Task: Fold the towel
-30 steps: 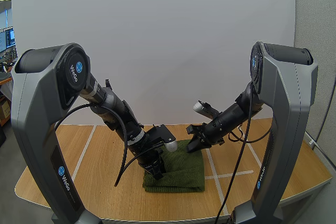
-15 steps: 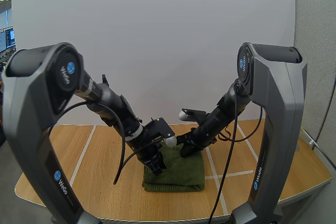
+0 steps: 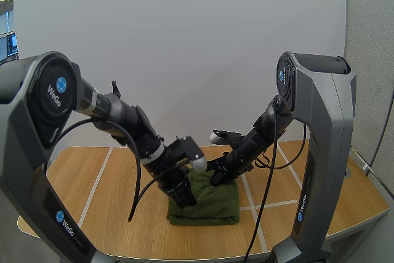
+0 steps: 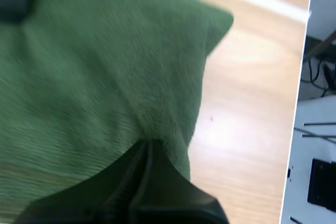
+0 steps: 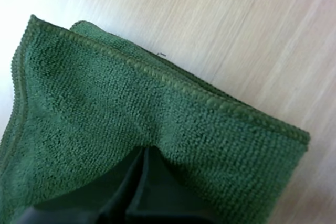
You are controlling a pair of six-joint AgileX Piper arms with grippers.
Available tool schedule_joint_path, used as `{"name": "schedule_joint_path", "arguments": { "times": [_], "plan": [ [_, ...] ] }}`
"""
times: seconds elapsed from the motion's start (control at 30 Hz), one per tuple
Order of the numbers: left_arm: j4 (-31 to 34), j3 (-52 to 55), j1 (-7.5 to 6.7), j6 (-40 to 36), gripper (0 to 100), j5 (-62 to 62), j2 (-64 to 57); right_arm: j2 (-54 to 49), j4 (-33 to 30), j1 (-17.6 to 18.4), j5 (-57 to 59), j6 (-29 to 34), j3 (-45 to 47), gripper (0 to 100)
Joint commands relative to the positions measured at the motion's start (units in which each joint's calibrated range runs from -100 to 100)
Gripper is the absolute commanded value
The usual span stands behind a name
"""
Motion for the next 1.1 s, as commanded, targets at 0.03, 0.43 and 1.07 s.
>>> {"name": "schedule_joint_path", "arguments": {
  "times": [0.03, 0.43, 1.07],
  "plan": [
    [0.84, 6.74, -0.12, 2.29, 0, -12.80, 0.80, 1.16, -1.87, 0.14, -6.10, -0.17, 0.27, 0],
    [-1.96, 9.46, -0.12, 2.40, 0, -23.08, 0.80, 1.04, -0.58, 0.14, -5.18, -0.17, 0.27, 0],
    [2.80, 9.19, -0.12, -4.10, 0, -11.90, -20.53, -28.86, -12.19, 0.06, 16.74, 2.84, 8.55, 0]
  ]
}}
